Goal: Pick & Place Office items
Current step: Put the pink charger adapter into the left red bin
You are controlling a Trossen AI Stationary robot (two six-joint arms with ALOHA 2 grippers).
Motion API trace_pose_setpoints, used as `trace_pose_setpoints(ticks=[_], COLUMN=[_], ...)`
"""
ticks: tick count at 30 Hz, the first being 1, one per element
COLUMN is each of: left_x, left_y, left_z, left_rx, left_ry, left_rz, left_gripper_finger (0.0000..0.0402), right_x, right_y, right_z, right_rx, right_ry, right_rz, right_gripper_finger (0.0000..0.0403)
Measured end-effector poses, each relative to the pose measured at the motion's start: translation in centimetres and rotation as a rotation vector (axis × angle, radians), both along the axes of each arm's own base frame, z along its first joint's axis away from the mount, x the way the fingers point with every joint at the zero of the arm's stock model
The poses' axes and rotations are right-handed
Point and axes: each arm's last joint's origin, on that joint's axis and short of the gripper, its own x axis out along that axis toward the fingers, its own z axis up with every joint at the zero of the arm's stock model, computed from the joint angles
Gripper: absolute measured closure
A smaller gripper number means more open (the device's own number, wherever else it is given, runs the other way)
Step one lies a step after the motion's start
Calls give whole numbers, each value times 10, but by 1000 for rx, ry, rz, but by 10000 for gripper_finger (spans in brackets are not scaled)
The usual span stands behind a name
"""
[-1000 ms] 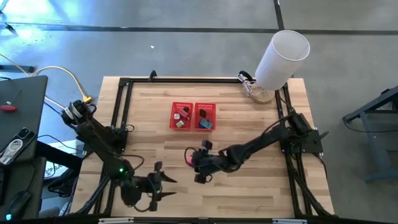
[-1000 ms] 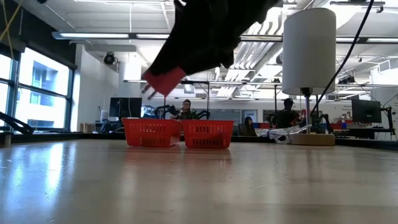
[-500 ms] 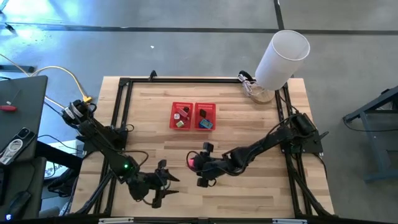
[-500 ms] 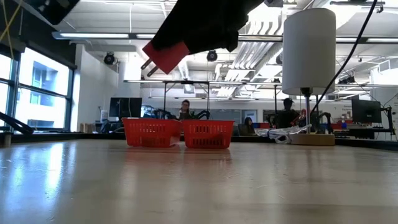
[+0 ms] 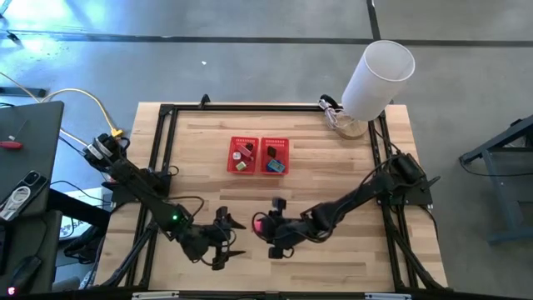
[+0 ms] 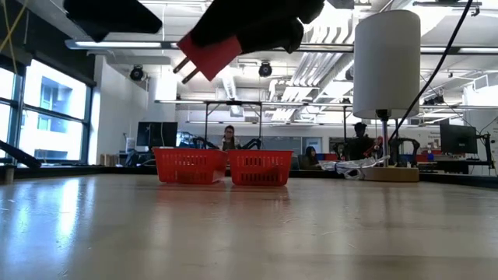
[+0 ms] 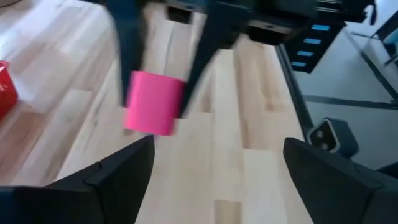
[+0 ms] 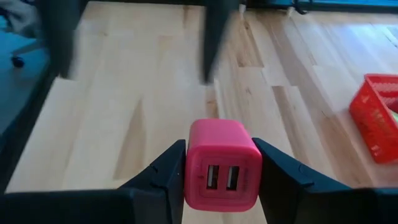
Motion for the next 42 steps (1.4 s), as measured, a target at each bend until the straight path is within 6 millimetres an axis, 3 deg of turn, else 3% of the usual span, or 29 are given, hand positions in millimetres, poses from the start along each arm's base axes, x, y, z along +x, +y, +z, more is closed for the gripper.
trace_pose_setpoints(ticks=[7, 13, 27, 42], left_x=[12, 25, 36, 48], left_y=[15, 24, 26, 34], left_z=[-1, -14, -33, -34], left_rx=[4, 68, 133, 85], left_ry=[1, 36, 69, 53], left_rz=[62, 92, 93, 61], left_gripper_finger=[54, 54, 53, 53], right_x=[-2, -2, 0, 1], right_y=[7, 6, 3, 0], right_z=[0, 1, 0, 0], right_rx=[0, 0, 12, 11], right_ry=[3, 2, 10, 12], right_rz=[50, 47, 57, 48], right_gripper_finger=[263, 263, 262, 263])
